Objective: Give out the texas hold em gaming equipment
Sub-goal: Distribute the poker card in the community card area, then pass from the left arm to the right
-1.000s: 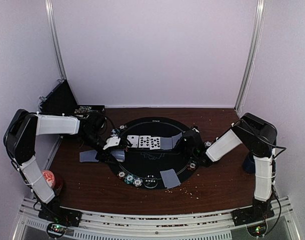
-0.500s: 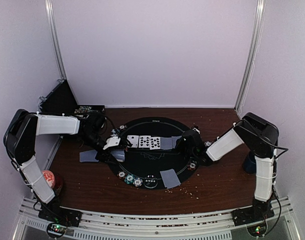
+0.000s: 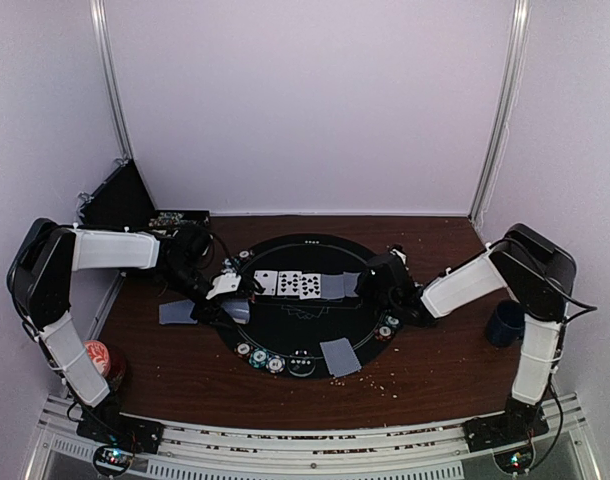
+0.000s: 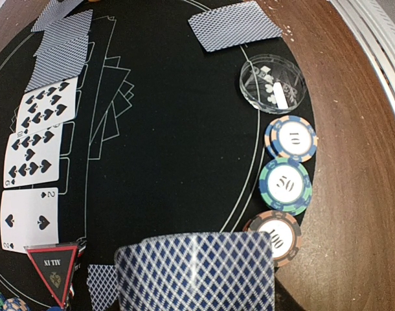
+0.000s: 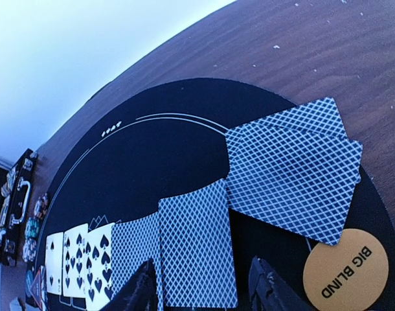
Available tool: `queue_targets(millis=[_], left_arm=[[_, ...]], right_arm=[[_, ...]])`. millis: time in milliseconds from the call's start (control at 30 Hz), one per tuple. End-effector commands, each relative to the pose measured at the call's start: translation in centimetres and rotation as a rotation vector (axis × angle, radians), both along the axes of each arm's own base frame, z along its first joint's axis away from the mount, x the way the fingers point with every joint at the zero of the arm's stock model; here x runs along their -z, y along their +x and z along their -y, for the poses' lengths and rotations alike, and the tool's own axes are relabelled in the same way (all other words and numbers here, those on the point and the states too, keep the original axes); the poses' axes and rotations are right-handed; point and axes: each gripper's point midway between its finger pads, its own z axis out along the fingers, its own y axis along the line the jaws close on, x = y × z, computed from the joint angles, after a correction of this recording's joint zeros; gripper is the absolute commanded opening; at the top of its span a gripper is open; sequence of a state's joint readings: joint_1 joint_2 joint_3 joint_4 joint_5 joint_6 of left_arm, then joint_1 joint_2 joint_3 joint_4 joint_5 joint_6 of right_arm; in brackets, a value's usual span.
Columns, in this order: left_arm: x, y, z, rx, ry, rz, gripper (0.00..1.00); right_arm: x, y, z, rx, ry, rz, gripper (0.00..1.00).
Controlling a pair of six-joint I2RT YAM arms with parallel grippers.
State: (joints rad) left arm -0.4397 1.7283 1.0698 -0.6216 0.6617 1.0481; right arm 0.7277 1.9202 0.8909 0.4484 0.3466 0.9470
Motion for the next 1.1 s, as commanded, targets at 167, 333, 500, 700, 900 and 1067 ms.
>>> queue_targets(millis=[167,333,500,700,900,1067], left_arm=[[-0.3,0.3,0.4,0.006,-0.019,0.006,0.47],[-0.6,0.2,0.5,0.008,-0.027,0.011,0.47],[-1.1,0.2,0.5,0.008,-0.035,0.021,0.47],[-1.8,0.1,0.6,0.011,-0.051,0.031,0.47],[-2.0,0.0,0.6,0.014,-0.056,0.035,0.47],[-2.0,0.0,0.6,0.015,-0.056,0.035,0.47]], right_arm=[[-6.7,-2.9,-2.9,-0.152,-0.1,0.133,0.76],[-8.8,-5.8,-10.3,-0.483,-0.062,0.196,0.78],[-9.1,-9.2,-17.0,-0.778,0.115,0.212,0.77],[-8.3,-11.3,-23.2,-0.948,0.265,0.167,0.75],[-7.8,-11.8,-25.7,-1.002,0.369,0.144,0.71],[-7.2,-12.5,-26.7,-1.048,0.399,0.126,0.71]])
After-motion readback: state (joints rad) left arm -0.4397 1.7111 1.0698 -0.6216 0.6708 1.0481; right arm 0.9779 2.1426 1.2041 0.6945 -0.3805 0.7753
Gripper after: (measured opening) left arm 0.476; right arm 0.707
